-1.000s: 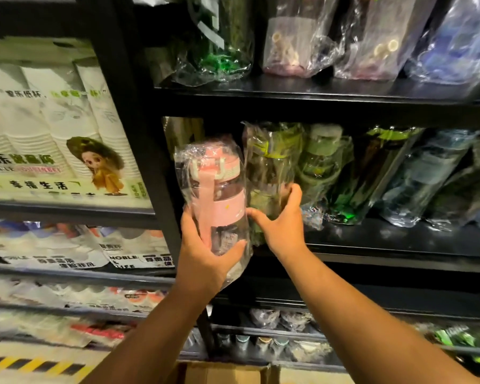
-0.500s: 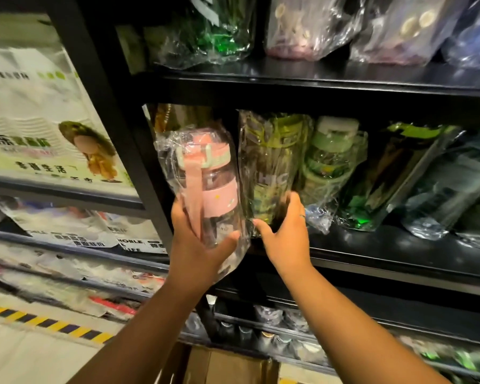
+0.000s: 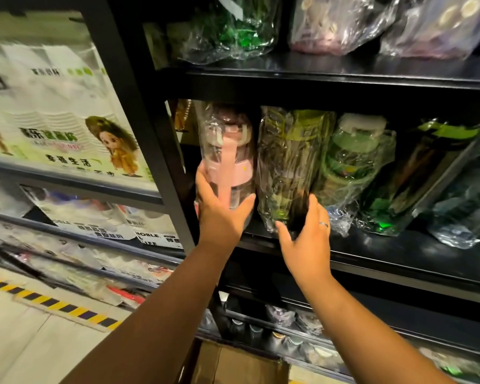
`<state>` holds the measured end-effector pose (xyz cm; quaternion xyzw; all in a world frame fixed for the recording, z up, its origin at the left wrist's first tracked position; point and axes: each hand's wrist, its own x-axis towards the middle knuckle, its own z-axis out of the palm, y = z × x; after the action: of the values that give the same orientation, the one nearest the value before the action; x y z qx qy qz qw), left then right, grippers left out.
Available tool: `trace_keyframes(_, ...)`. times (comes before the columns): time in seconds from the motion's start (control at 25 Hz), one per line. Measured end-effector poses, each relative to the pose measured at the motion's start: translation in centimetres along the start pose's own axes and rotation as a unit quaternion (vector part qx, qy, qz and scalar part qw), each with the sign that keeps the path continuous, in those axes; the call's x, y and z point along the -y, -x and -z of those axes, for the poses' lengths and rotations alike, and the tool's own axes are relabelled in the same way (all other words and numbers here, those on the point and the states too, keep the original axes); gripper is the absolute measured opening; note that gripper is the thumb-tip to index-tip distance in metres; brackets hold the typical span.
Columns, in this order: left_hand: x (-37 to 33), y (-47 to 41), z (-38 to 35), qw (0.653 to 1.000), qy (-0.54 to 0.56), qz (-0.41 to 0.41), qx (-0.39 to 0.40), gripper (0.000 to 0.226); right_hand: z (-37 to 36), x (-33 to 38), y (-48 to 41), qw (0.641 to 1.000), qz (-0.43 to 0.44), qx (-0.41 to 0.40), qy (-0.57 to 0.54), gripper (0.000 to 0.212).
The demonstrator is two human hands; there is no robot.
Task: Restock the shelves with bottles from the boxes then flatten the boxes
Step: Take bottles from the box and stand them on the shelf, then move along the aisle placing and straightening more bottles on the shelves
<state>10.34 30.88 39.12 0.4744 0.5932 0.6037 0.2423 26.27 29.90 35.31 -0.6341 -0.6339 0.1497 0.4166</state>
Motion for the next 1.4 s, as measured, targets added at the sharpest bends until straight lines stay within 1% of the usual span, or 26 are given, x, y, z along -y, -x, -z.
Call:
trace_keyframes(0.16, 0.5, -1.0, -1.1, 0.999, -0.002, 0.035, -0.002, 0.103, -0.2, -0.2, -0.3, 1.000, 0.012, -0.003, -0.012, 0.081)
trace_keyframes(0.32, 1.5, -1.6, -1.5, 0.997, -0.051, 0.048, 0.012, 0.105, -0.3, -0.3, -0.5, 1.000, -0.006, -0.001, -0.031, 0.077)
trace_keyframes(0.4, 1.5, -1.8, -1.5, 0.995, -0.070, 0.065, 0.028, 0.105, -0.4, -0.1, -0.5, 1.000, -0.007, -0.004, -0.030, 0.075)
trace_keyframes(0.56, 2.2, -2.1, -1.1, 0.994, -0.060, 0.071, 0.062, 0.111, -0.6, -0.2, -0.6, 0.999, -0.008, -0.009, -0.035, 0.074)
trace_keyframes(0.68, 2.5, -1.4, -0.4, 0.990, -0.078, 0.076, 0.086, 0.115, -0.7, -0.2, -0.5, 0.999, -0.007, -0.003, -0.033, 0.075)
trace_keyframes(0.8, 3.0, 0.5, 0.6, 0.988, -0.088, 0.069, 0.106, 0.109, -0.5, 0.0, -0.4, 1.000, -0.016, 0.009, -0.013, 0.080)
trace_keyframes(0.88, 3.5, 2.2, 1.5, 0.984, -0.116, 0.045, 0.124, 0.108, 0.0, 0.2, 0.3, 0.999, -0.016, 0.029, -0.001, 0.084)
trace_keyframes(1.0, 4.2, 5.4, 3.3, 0.966, -0.204, -0.018, 0.156, 0.105, 0.9, -0.3, 3.4, 0.998, 0.007, 0.050, 0.047, 0.080)
trace_keyframes(1.04, 4.4, 6.4, 3.9, 0.959, -0.226, -0.054, 0.164, 0.100, 1.1, -0.7, 4.7, 0.995, 0.024, 0.043, 0.084, 0.077)
trace_keyframes(1.08, 4.7, 7.2, 4.5, 0.949, -0.246, -0.106, 0.168, 0.093, 1.3, -1.2, 6.0, 0.990, 0.042, 0.034, 0.127, 0.074)
trace_keyframes(1.16, 5.5, 8.6, 5.3, 0.920, -0.278, -0.213, 0.178, 0.076, 1.6, -1.9, 8.3, 0.977, 0.057, 0.030, 0.203, 0.071)
trace_keyframes(1.24, 6.3, 9.8, 5.3, 0.888, -0.297, -0.273, 0.220, 0.063, 2.4, -2.6, 10.5, 0.964, 0.034, 0.038, 0.260, 0.069)
trace_keyframes(1.32, 6.5, 11.1, 4.5, 0.869, -0.302, -0.284, 0.272, 0.060, 3.5, -3.6, 12.9, 0.950, -0.002, 0.046, 0.310, 0.068)
trace_keyframes(1.4, 6.5, 12.9, 2.8, 0.843, -0.316, -0.282, 0.331, 0.063, 5.2, -4.9, 15.4, 0.938, -0.055, 0.047, 0.339, 0.068)
